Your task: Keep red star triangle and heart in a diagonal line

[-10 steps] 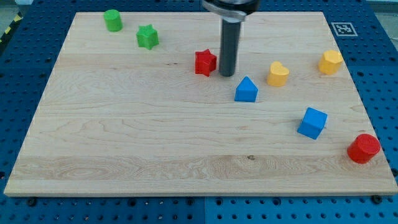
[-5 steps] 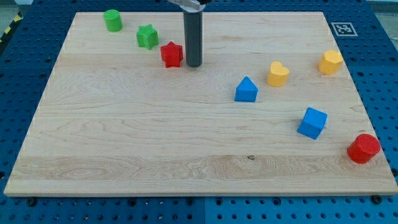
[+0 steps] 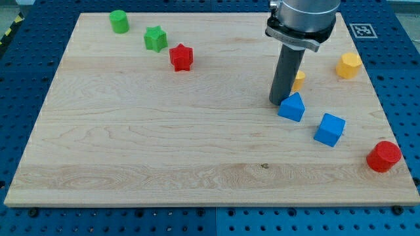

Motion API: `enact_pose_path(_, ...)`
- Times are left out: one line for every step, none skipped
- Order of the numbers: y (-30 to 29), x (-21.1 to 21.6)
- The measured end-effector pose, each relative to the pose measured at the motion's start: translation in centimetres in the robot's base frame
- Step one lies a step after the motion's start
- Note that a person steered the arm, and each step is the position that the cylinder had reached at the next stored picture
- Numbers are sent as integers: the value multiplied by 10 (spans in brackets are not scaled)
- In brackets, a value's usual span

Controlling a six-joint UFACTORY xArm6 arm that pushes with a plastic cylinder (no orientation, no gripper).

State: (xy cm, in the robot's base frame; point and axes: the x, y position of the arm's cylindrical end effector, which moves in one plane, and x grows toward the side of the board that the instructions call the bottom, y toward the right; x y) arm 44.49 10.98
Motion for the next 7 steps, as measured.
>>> enact_pose_path(-8,0)
enact_pose_path(-12,-3)
enact_pose_path(-44,-51)
enact_pose_path(-36,-87)
enact_pose_path(25,-92)
enact_pose_path(86,-90)
enact_pose_path(116,-63)
